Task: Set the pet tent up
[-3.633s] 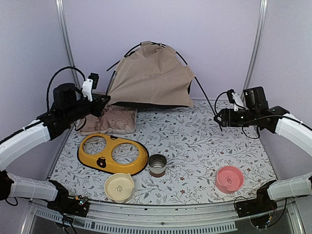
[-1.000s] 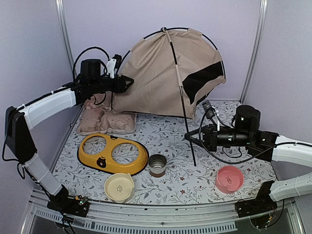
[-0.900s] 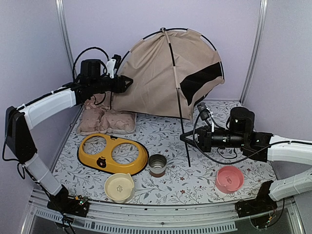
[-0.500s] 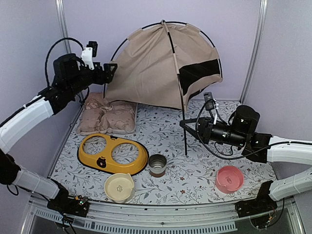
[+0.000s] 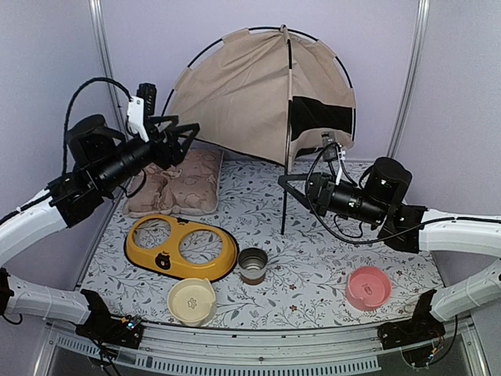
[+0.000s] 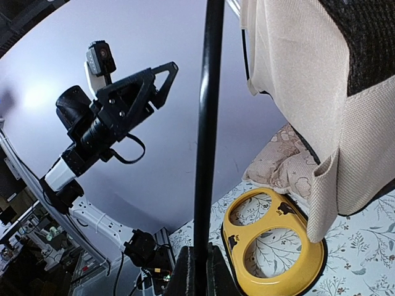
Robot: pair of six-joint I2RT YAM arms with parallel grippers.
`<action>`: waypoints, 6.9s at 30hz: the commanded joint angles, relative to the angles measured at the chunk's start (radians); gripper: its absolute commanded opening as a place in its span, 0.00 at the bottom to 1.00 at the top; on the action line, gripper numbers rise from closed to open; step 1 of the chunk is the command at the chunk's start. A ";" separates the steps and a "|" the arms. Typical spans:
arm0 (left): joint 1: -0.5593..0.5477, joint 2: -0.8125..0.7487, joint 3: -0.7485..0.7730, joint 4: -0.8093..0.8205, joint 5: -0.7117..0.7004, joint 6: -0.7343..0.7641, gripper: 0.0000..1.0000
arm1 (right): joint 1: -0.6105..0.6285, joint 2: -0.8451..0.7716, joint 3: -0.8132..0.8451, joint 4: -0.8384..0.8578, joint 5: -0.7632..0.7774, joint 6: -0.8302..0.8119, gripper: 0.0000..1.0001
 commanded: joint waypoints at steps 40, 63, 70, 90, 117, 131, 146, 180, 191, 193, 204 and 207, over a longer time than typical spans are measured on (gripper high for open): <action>-0.577 0.540 -0.125 0.905 -0.509 0.392 0.59 | 0.028 0.046 0.194 -0.064 -0.114 0.188 0.00; -0.560 0.635 -0.015 0.963 -0.521 0.420 0.48 | 0.037 0.065 0.201 -0.061 -0.103 0.221 0.00; -0.554 0.627 -0.017 0.948 -0.521 0.405 0.27 | 0.038 0.056 0.196 -0.065 -0.086 0.222 0.00; -0.547 0.542 -0.160 0.905 -0.500 0.346 0.00 | 0.036 0.028 0.224 -0.144 -0.018 0.160 0.00; -0.535 0.473 -0.200 0.909 -0.484 0.300 0.45 | 0.018 0.104 0.325 -0.114 -0.205 0.327 0.00; -0.553 0.493 -0.178 0.993 -0.506 0.322 0.59 | 0.019 0.118 0.312 0.027 -0.203 0.512 0.00; -0.578 0.583 -0.073 1.087 -0.527 0.449 0.52 | 0.018 0.139 0.307 0.103 -0.186 0.623 0.00; -0.517 0.679 0.085 0.944 -0.497 0.316 0.29 | 0.012 0.147 0.325 0.102 -0.192 0.633 0.00; -0.501 0.685 0.107 0.901 -0.490 0.272 0.18 | 0.008 0.148 0.329 0.102 -0.200 0.633 0.00; -0.500 0.683 0.107 0.893 -0.487 0.268 0.11 | 0.008 0.148 0.329 0.102 -0.200 0.632 0.00; -0.507 0.619 0.004 0.873 -0.471 0.232 0.00 | -0.002 0.141 0.313 0.053 -0.203 0.576 0.00; -0.516 0.582 -0.044 0.856 -0.467 0.204 0.00 | -0.002 0.133 0.285 0.045 -0.199 0.544 0.00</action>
